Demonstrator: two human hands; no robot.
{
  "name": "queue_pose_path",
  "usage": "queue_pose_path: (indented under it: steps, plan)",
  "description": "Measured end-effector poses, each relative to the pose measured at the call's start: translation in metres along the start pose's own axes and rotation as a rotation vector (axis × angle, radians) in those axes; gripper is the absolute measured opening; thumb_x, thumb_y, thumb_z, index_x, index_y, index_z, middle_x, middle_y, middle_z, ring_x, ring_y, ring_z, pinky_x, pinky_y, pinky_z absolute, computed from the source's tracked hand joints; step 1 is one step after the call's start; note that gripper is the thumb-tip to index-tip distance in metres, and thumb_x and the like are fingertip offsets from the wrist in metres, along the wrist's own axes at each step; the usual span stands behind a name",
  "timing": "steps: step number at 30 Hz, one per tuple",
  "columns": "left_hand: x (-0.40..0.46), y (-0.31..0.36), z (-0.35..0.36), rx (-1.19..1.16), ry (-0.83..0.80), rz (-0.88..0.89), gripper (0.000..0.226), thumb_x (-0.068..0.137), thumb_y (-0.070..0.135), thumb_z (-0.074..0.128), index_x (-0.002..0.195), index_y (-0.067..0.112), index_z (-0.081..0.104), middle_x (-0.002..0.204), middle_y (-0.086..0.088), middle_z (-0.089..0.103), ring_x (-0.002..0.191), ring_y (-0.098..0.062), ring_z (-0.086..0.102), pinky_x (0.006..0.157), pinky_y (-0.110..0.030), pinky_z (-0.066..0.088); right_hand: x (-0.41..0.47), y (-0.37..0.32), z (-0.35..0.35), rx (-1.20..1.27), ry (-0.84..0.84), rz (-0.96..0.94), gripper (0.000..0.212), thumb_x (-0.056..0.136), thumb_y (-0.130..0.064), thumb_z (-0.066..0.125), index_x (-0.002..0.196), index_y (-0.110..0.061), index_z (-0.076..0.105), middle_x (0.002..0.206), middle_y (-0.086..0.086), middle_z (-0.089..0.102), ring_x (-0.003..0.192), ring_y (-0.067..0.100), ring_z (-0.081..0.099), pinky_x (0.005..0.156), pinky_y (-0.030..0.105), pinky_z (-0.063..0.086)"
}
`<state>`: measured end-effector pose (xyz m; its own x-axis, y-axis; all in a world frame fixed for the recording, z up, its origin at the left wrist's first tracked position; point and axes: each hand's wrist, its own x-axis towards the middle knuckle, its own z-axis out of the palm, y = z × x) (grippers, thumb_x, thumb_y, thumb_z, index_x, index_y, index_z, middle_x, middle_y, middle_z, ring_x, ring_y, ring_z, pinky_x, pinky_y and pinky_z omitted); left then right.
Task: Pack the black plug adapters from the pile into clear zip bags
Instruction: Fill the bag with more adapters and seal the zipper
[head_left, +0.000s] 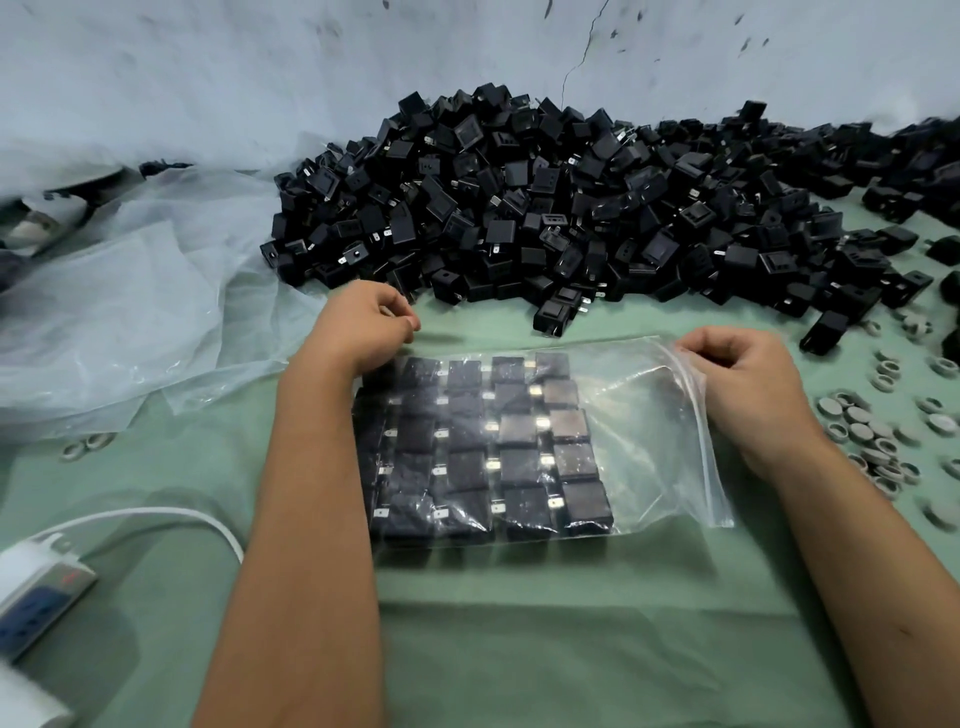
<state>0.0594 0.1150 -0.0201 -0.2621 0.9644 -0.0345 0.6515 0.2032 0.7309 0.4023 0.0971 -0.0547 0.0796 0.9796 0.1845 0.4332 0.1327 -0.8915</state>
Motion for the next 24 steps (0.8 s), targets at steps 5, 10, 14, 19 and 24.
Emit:
queue_pose_path:
  steps: [5,10,14,19,24]
  plan:
    - [0.003,-0.013,-0.016,-0.068,0.14,-0.161,0.025,0.095,0.004,0.059,0.078,0.017,0.072,0.09,-0.005,0.075,0.087,-0.02,0.072,0.073,-0.034,0.058,0.002,-0.022,-0.003,-0.12,0.22,-0.088,0.018,0.095,-0.021,0.068,0.078,-0.026,0.073,0.074,-0.006,0.07,0.068,0.004,0.066,0.064,0.024,0.053]
    - [0.003,-0.017,-0.027,-0.116,0.271,-0.26,0.028,0.086,0.003,0.053,0.092,0.018,0.076,0.099,-0.007,0.073,0.102,-0.028,0.068,0.095,-0.046,0.058,0.022,-0.087,0.027,-0.32,-0.026,-0.318,0.013,0.091,-0.02,0.07,0.081,-0.026,0.075,0.071,-0.016,0.069,0.064,-0.006,0.062,0.058,0.003,0.04]
    - [0.005,-0.023,-0.026,-0.141,0.263,-0.275,0.025,0.085,0.001,0.056,0.087,0.02,0.072,0.098,-0.007,0.072,0.101,-0.03,0.068,0.095,-0.046,0.058,0.036,-0.125,0.095,-0.514,-0.348,-0.465,0.008,0.093,-0.022,0.068,0.092,-0.021,0.076,0.082,-0.011,0.072,0.081,0.01,0.068,0.081,0.029,0.058]
    - [0.01,-0.032,-0.026,-0.228,0.252,-0.291,0.026,0.083,-0.002,0.056,0.076,0.022,0.062,0.104,-0.02,0.074,0.105,-0.037,0.071,0.098,-0.05,0.057,0.055,-0.138,0.179,-0.884,-0.51,-0.678,0.041,0.099,-0.017,0.055,0.14,-0.023,0.057,0.136,0.006,0.054,0.13,0.03,0.04,0.105,0.043,0.046]
    - [0.009,-0.035,-0.028,-0.2,0.277,-0.285,0.026,0.082,0.001,0.056,0.084,0.024,0.069,0.105,-0.015,0.073,0.105,-0.037,0.069,0.096,-0.047,0.058,0.072,-0.14,0.215,-1.156,-0.559,-0.739,0.074,0.096,-0.012,0.065,0.159,-0.022,0.028,0.161,0.009,0.03,0.148,0.031,0.025,0.114,0.05,0.037]
